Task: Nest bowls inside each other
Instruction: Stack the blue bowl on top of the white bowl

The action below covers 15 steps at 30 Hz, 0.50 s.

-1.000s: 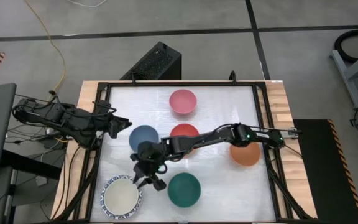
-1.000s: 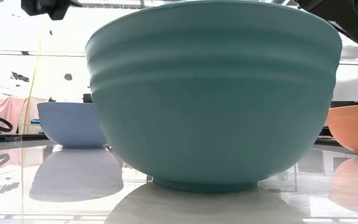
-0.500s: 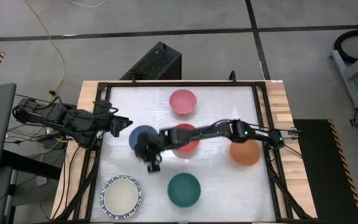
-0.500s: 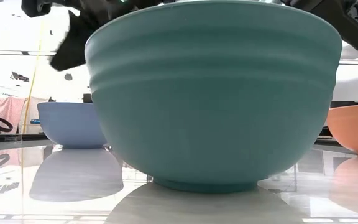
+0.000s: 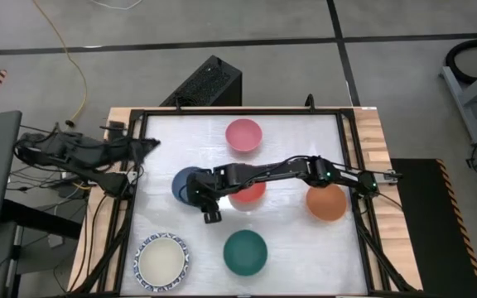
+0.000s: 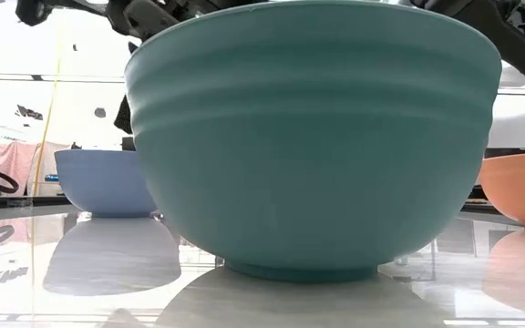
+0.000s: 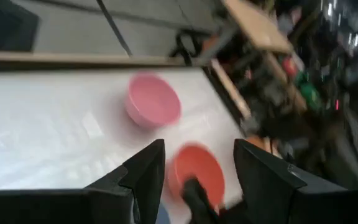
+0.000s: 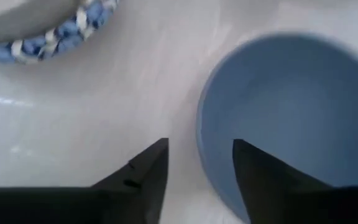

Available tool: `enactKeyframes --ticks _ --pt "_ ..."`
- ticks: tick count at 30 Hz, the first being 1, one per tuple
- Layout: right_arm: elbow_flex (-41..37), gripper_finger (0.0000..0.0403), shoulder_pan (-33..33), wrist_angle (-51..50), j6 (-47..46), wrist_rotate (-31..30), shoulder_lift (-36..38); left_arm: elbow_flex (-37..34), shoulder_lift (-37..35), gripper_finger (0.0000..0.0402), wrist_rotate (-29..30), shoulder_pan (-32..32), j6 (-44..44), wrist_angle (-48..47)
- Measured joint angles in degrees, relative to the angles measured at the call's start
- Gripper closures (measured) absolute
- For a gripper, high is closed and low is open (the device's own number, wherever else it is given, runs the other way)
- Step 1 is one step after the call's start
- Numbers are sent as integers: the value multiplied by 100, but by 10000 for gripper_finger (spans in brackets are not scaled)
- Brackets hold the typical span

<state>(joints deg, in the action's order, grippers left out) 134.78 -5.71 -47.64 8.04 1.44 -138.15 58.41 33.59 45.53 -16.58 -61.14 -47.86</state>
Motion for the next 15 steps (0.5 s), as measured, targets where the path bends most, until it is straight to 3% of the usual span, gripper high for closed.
enactKeyframes --ticks 3,7,15 --pt "4 174 -31 253 82 -152 2 5 -258 221 547 1 -53 -216" --pt "-15 169 -53 314 109 -197 0 5 -379 221 1098 2 -262 -649" --pt "-108 187 -83 560 163 -208 -69 5 -290 221 1154 2 -813 -1623"
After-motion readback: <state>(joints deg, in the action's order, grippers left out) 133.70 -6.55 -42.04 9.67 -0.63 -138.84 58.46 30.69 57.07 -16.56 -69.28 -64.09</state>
